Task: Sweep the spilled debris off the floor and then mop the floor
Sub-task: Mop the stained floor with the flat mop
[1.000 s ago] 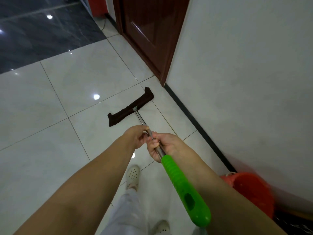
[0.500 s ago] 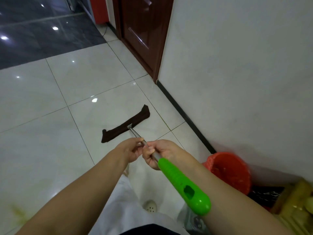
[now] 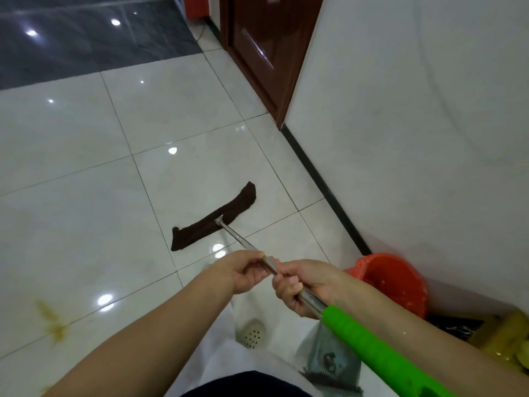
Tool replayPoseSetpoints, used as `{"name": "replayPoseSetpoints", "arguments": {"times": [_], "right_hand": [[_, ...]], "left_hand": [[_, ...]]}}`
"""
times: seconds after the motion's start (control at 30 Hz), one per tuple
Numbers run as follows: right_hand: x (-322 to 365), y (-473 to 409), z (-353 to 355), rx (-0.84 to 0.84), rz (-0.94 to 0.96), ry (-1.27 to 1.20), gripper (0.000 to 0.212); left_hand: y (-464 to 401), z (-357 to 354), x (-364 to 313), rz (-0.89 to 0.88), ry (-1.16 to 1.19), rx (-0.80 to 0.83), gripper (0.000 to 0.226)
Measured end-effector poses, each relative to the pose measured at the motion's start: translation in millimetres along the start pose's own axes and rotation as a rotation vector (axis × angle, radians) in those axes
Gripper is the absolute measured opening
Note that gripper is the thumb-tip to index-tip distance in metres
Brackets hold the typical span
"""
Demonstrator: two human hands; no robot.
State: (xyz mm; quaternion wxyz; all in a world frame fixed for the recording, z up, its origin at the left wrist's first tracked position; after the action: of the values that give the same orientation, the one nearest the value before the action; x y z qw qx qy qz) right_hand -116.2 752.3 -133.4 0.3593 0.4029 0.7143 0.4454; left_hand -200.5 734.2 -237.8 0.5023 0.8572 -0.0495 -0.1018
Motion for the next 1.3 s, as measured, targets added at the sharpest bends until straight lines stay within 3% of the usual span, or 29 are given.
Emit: {"name": "replayPoseSetpoints", "arguments": {"times": [0.2,0.8,1.13,1.3], "right_hand": [[41.4,-21.5,-23.9,-0.019,0.025,0.127,0.024],[190.4,-88.8,-218.2,-0.001,-0.008,0.288,0.034],[245.0,-109.7,-255.9,0.025,0.015,0.317,0.035],[282.0,-107.4,-252.7,0.104,-0.004,0.259,0.023]], "left_hand": [[-19.1,0.1,-47.6,-0.042,0.011,-0.039,0.013],[-52.5,30.9,-291.1,-0.195,0.121,-0.128,0.021],[-69.6,27.5,-346.1,-0.21,0.114,-0.22,0.028],[-90.4,6.9,-358.2,-0.195,0.142,-0.267,0.031]]}}
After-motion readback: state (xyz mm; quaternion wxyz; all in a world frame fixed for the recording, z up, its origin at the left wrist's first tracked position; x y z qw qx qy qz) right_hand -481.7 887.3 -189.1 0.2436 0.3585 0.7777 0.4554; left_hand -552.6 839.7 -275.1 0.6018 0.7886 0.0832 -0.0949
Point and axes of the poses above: each hand's wrist, its own y-axis away from the middle knuckle, its own z-axis out of the back of the hand, x = y × z, the point moved 9 cm from there along -y, towards the middle knuckle, and after that the axes turned 3 degrees about -z, right-handed, at the moved point
